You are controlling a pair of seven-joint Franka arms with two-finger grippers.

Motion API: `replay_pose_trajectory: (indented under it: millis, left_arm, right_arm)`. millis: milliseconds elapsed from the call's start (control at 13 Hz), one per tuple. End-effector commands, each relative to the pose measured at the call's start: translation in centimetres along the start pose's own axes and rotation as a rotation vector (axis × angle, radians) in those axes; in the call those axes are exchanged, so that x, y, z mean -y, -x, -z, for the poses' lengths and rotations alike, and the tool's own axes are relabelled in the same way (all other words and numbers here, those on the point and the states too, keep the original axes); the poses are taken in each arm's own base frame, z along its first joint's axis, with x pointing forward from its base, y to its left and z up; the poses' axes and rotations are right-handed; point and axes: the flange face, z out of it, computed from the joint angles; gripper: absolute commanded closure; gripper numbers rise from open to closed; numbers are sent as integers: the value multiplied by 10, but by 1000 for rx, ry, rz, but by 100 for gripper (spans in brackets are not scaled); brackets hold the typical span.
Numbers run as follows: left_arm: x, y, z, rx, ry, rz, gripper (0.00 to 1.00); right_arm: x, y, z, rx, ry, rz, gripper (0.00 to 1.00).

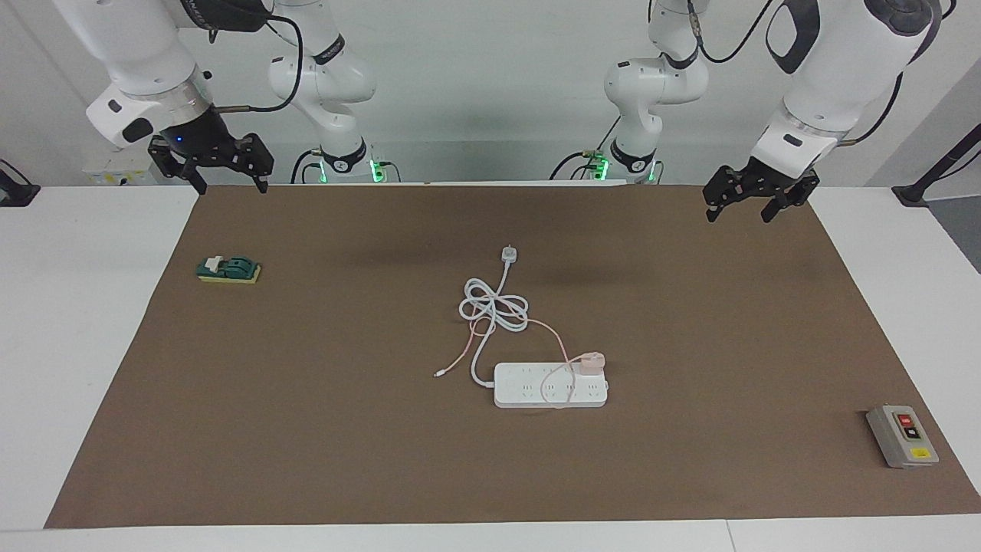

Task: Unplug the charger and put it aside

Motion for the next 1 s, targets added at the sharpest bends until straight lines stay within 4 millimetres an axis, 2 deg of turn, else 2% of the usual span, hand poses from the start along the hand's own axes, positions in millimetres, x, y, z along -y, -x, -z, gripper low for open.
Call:
replay_pose_trajectory:
  millis: [0,385,615,923]
  left_arm:
    - [3,2,2,2,12,10,0]
    - [5,4,-2,11,7,7,0]
    - [2,4,-5,17,5,6,0]
    - [7,6,-5,18,0,33,0]
  right_arm:
    - [-2,6,0,-2,-17,-11,0]
    - [-3,10,-2,18,-18,-13,0]
    - [-19,9,-1,5,-21,-40,0]
    - [-31,11,-1,9,-28,-70,0]
